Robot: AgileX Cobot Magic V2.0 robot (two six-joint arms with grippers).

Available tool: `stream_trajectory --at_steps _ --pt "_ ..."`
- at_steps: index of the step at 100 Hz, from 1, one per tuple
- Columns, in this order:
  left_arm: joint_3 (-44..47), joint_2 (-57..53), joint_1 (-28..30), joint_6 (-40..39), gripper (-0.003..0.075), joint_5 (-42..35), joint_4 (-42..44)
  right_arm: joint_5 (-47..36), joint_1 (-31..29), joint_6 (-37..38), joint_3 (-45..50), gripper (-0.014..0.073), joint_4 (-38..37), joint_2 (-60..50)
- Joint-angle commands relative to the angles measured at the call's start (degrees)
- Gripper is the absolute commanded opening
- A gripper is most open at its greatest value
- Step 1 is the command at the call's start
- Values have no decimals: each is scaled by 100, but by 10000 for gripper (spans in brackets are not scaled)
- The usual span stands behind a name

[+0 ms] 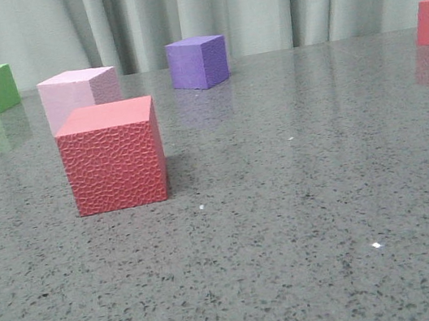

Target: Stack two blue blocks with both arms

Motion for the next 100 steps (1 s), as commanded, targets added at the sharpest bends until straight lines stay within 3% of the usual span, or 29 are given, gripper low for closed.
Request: stream_trajectory --at_steps 1,74,100 --pt "233 -188 6 6 -19 -478 -52 -492 -36 -32 -97 -122 -46 -149" --pt "233 -188 6 6 -19 -502 -52 -498 -36 -32 -97 -122 -46 -149" --pt "51 -178 6 6 -19 -770 -52 -1272 -36 -32 -192 -122 -40 -149"
